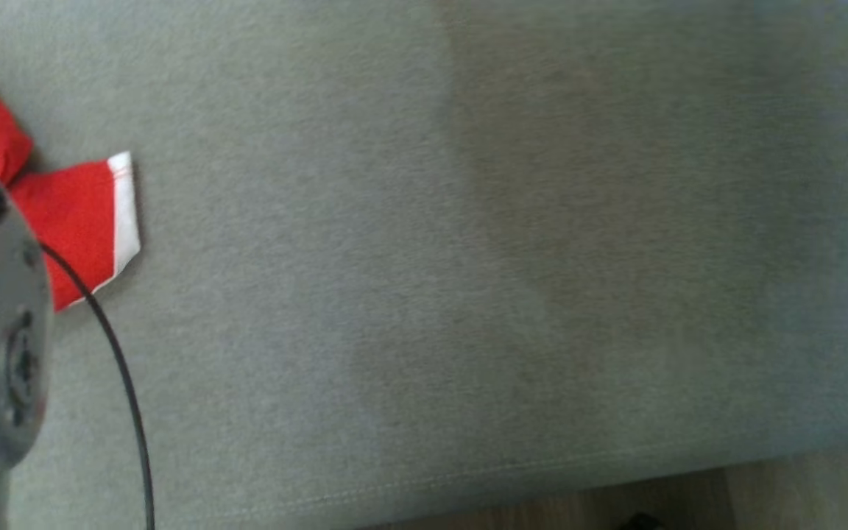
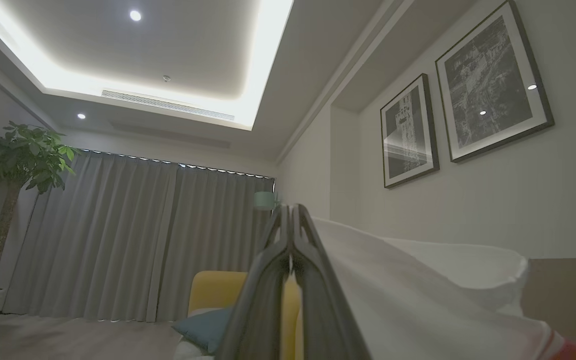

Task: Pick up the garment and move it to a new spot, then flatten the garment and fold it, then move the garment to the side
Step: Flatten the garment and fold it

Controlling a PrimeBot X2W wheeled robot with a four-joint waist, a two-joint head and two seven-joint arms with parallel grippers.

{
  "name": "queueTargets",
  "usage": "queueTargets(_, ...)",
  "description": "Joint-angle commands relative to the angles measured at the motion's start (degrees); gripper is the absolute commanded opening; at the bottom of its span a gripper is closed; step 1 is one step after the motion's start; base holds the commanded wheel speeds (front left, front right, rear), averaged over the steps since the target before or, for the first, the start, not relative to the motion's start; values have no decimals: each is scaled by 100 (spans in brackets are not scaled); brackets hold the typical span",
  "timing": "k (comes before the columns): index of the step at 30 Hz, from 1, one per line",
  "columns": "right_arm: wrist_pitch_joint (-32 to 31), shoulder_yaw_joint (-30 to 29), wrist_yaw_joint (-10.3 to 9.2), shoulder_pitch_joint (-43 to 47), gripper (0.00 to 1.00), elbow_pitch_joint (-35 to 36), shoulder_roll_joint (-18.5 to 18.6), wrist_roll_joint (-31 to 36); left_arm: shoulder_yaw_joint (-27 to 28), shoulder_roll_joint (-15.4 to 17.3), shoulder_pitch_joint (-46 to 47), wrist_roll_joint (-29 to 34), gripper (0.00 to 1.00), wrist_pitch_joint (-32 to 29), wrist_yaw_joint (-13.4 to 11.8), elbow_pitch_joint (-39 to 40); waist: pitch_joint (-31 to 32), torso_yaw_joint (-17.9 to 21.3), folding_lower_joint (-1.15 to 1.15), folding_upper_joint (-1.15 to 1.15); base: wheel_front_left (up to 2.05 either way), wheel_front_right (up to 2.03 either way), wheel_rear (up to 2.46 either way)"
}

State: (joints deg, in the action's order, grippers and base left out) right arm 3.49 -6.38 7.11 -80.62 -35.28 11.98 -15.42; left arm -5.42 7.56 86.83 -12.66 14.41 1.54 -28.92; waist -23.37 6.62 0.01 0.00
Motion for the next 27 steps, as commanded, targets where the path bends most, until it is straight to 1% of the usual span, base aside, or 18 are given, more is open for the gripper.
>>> queueTargets(1,289,-52,37,-199,0,-176,35,-147,29,135,134,48,0,47,41,94,-176,-210,-1,0,0,0,0)
queueTargets(4,523,-43,37,-80,0,-743,31,-406,-26,5,-158,102,0,55,161,282,-270,-326,-1,0,0,0,0)
queueTargets(7,631,125,37,316,0,-1246,42,-586,-116,-108,-752,142,0,57,277,422,-328,-421,-1,0,0,0,0)
queueTargets(8,631,125,37,316,0,-1246,42,-586,-116,-108,-752,142,0,57,277,422,-328,-421,-1,0,0,0,0)
queueTargets(13,726,389,37,964,0,-1968,70,-832,-324,-145,-1988,328,0,58,408,622,-341,-506,-1,0,0,0,0)
queueTargets(17,514,858,37,1381,0,-2280,119,-1063,-436,-37,-2929,476,0,58,473,790,-215,-550,-1,0,0,0,0)
queueTargets(20,263,1250,37,1687,0,-2339,229,-1273,-510,96,-3588,525,0,58,516,889,-38,-551,-1,0,0,0,0)
queueTargets(27,-559,2299,37,2432,0,-2173,698,-1697,-843,509,-4811,387,0,58,583,1136,445,-584,-1,0,0,0,0)
